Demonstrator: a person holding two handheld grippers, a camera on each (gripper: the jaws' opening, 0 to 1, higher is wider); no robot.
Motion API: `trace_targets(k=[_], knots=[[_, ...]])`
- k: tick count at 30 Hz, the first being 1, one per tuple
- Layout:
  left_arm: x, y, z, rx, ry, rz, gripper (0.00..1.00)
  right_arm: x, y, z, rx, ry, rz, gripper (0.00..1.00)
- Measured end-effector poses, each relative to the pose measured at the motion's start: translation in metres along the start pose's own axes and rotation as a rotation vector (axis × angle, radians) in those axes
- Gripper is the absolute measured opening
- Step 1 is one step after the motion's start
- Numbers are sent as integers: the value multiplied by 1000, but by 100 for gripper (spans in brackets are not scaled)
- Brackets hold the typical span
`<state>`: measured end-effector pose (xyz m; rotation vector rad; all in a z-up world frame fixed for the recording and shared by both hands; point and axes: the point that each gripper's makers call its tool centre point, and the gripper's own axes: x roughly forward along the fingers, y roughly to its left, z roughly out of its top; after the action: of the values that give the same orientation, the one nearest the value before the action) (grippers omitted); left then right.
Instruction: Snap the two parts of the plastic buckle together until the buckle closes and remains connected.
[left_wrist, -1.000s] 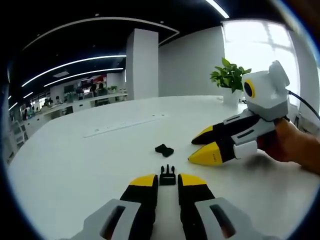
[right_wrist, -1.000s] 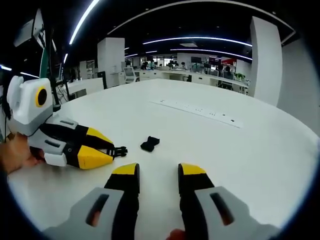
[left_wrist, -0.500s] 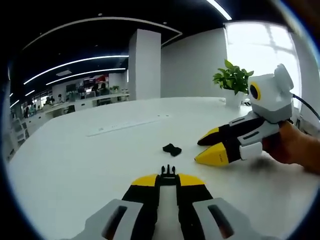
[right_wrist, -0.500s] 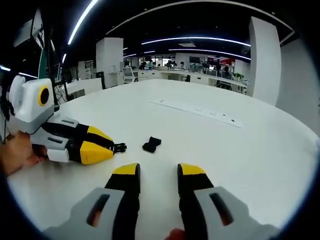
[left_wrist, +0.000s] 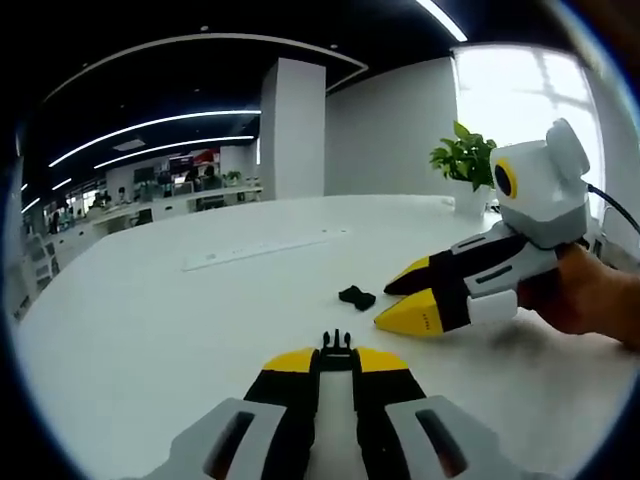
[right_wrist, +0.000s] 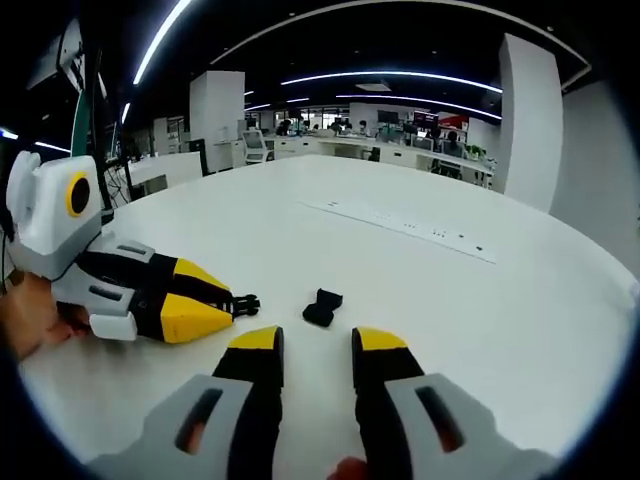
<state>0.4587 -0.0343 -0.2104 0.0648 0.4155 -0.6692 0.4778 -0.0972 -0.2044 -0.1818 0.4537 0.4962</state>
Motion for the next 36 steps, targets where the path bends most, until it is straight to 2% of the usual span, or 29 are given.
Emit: trace_targets(k=[9,18,22,28,33,36], knots=[[-2,7,-1,-22,4,16,12,2,18,2,-3,-5,73,26],[-1,6,0,-13,4,17,12,14,21,7,-45,-18,130,25],[-2,3,0,-13,4,17,12,4,24,9,-63,-26,149,24],[0,3,0,-13,5,13,12,2,-5,15,-68,-40,104,25],[1,5,1,-17,4,9,12,12,-27,16,-87,-29,86,25],[2,8,2,-13,5,10,12,10,-26,10,-97,-14,76,25]])
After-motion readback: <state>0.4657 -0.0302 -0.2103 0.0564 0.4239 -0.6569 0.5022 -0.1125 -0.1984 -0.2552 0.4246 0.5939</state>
